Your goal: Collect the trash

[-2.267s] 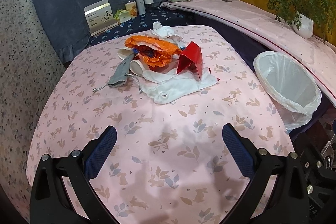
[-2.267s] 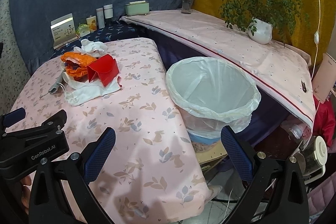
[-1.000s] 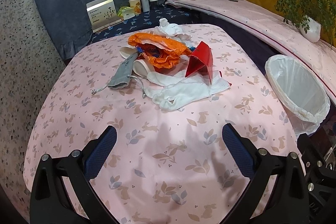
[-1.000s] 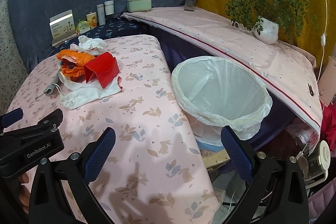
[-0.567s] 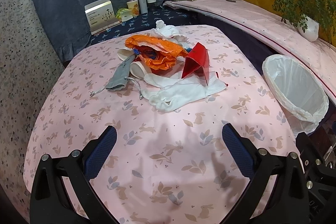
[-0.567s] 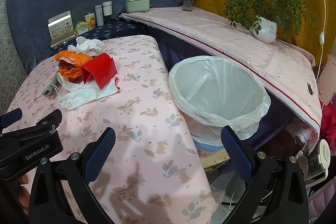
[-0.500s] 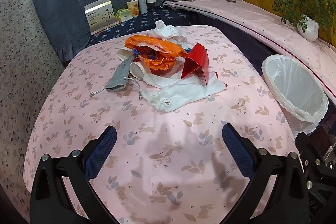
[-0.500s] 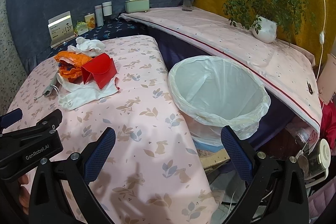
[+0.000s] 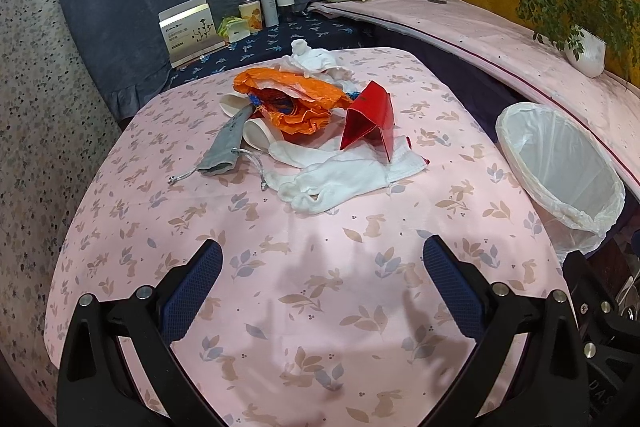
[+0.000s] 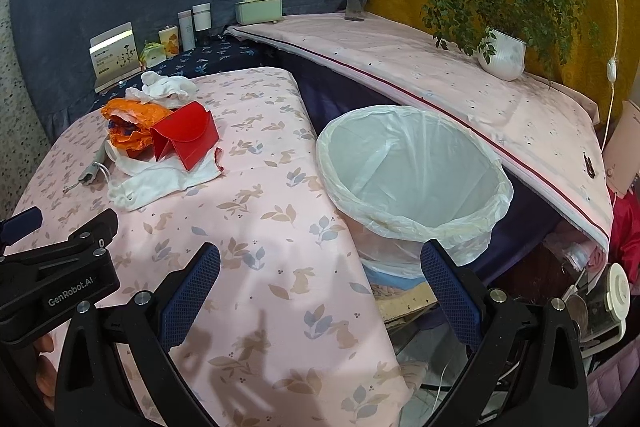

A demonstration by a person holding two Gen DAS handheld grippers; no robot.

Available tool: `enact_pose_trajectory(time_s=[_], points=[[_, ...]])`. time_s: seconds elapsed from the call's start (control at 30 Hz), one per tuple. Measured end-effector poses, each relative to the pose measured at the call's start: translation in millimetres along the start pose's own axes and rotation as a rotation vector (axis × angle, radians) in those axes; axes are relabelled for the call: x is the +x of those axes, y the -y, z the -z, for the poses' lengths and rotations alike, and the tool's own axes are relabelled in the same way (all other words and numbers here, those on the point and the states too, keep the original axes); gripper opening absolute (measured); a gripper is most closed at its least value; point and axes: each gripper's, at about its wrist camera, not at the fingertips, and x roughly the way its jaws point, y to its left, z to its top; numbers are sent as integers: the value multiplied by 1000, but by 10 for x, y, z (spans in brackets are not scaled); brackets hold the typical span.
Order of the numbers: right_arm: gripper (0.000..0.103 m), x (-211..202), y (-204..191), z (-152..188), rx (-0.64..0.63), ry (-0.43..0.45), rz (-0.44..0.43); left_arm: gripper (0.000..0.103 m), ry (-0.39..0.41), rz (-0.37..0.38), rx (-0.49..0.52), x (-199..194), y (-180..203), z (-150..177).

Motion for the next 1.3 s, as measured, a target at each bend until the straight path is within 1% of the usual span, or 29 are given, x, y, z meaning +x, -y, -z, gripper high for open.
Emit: enact_pose_trajectory(time_s=[0.2, 0.37, 0.77, 0.97, 1.13, 1.3], points=[[96, -44, 19, -27, 6, 11, 5, 96, 0, 3, -1, -6, 6, -3], [96, -153, 37, -73, 24, 47, 15, 96, 12, 14, -10, -64, 0, -29], [96, -236, -75, -114, 8, 63, 27, 96, 24, 31, -37, -111, -158, -52], [96, -238, -175, -140, -2, 65, 28, 96, 22, 31, -71, -69, -282, -57], [96, -191, -291, -166, -18, 63, 23, 96, 14, 47, -93, 24, -435, -67], [96, -52, -463, -206, -30, 49, 4, 96, 14, 26, -105, 183, -654, -89]])
